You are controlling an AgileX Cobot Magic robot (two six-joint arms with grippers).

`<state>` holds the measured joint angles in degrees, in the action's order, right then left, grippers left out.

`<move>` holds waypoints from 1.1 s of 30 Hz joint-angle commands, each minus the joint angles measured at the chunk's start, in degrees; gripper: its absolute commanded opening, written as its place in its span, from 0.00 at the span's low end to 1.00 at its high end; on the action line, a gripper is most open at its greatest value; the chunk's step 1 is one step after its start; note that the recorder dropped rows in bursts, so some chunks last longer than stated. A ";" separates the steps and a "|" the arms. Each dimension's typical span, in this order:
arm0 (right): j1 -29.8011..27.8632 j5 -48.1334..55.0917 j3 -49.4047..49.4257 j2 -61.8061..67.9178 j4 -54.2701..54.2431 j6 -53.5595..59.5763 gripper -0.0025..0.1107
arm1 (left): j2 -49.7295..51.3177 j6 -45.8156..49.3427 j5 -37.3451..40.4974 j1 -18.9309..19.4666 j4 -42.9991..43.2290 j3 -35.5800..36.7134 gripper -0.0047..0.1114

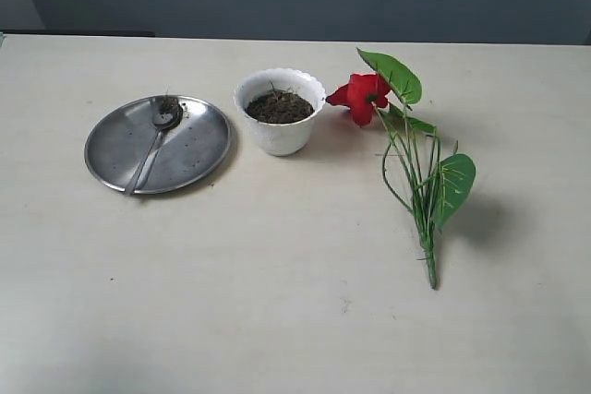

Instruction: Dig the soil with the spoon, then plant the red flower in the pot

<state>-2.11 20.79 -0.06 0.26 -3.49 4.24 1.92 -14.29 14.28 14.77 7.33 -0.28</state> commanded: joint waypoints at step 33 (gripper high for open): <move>0.13 -0.14 0.06 -0.26 0.04 0.07 0.02 | -1.92 0.14 6.22 -3.04 -1.27 0.28 0.04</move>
<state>-2.11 20.79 -0.06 0.26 -3.49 4.24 0.37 -13.94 20.60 12.03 6.78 -0.28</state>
